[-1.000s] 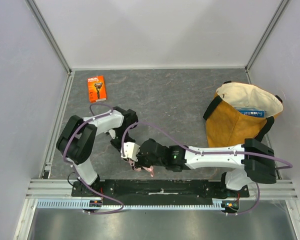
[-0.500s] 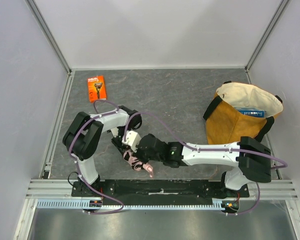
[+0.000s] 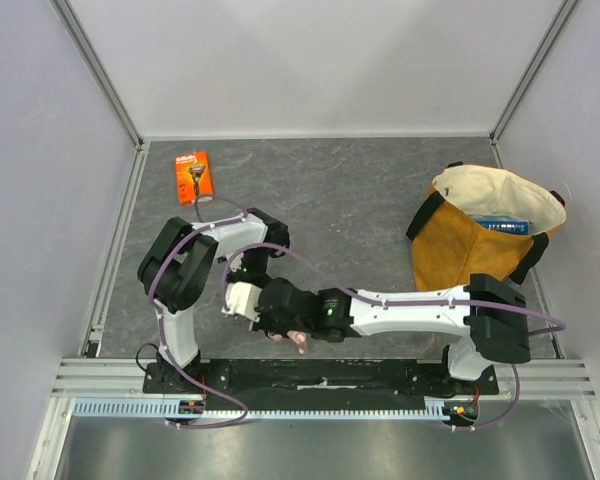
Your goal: Put away the umbrella
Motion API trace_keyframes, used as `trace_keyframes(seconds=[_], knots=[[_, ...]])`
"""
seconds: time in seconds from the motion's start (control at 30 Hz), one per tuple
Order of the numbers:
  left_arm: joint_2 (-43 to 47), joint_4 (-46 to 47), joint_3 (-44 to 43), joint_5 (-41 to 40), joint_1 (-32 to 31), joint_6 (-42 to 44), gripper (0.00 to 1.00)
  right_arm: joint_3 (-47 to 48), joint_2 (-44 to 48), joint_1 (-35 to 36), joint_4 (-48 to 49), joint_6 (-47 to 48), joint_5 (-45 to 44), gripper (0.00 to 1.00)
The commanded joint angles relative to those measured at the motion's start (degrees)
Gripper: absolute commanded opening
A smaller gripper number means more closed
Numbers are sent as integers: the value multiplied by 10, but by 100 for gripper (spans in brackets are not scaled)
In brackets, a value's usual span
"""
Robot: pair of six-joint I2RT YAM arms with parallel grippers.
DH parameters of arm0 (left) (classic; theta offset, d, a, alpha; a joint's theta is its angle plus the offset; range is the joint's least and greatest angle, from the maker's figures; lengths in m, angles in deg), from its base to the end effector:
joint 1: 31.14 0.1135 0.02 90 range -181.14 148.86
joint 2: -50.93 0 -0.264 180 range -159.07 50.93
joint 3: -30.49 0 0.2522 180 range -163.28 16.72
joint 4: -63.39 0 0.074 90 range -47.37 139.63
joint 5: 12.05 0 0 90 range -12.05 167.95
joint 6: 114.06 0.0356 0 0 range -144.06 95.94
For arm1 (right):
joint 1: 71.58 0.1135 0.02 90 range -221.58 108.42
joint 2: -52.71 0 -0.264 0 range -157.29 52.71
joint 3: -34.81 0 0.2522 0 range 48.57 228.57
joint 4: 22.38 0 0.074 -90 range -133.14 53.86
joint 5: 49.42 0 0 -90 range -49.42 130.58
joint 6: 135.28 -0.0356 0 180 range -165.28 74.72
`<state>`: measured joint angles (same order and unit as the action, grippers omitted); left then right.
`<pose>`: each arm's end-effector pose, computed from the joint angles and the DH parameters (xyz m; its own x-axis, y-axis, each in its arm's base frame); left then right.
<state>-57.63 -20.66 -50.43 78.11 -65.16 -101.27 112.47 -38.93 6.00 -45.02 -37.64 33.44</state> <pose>0.2378 -0.1606 0.1449 -0.7153 -0.6937 0.0843 -0.6274 0.6906 0.3598 0.0818 0.3507 0.2513 -0.0012 -0.6187 -0.7856 -0.9562 0.2306 -0.1802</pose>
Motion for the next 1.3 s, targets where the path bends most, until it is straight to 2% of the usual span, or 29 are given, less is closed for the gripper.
trace_keyframes(seconds=[0.0,0.23,0.33,0.43,0.53,0.6,0.7,0.73,0.8,0.87,0.97,1.0,1.07,1.2,1.27], knots=[[-45,129,-28,-24,-5,-94,2,132,-2,74,150,49,41,0],[-32,156,-16,-20,-5,-103,2,156,-23,77,111,55,27,0],[-20,172,-10,-26,-4,-97,2,99,16,74,140,34,-24,0],[-8,176,-8,-35,-9,-80,2,46,102,43,157,-64,-116,0],[53,249,34,-39,-10,-59,2,4,166,14,70,-173,-193,0],[110,299,48,-53,-9,-37,2,-25,200,-21,10,-244,-206,4],[189,356,54,-78,-7,10,2,-53,243,-84,-53,-304,-133,14],[219,376,62,-85,-5,20,2,-63,260,-96,-60,-302,-123,21],[278,444,88,-83,1,48,2,-77,303,-130,-64,-298,-101,42],[328,517,118,-62,10,74,2,-76,309,-168,-55,-287,-20,58],[398,656,191,-4,19,122,2,-24,275,-220,-79,-254,109,86],[421,721,207,24,19,138,2,-2,263,-233,-95,-250,119,88],[455,784,251,48,19,160,2,19,260,-261,-96,-254,139,94],[508,878,292,123,20,227,2,62,247,-344,-90,-304,256,98],[539,964,328,140,20,244,2,67,231,-377,-84,-326,333,98]])
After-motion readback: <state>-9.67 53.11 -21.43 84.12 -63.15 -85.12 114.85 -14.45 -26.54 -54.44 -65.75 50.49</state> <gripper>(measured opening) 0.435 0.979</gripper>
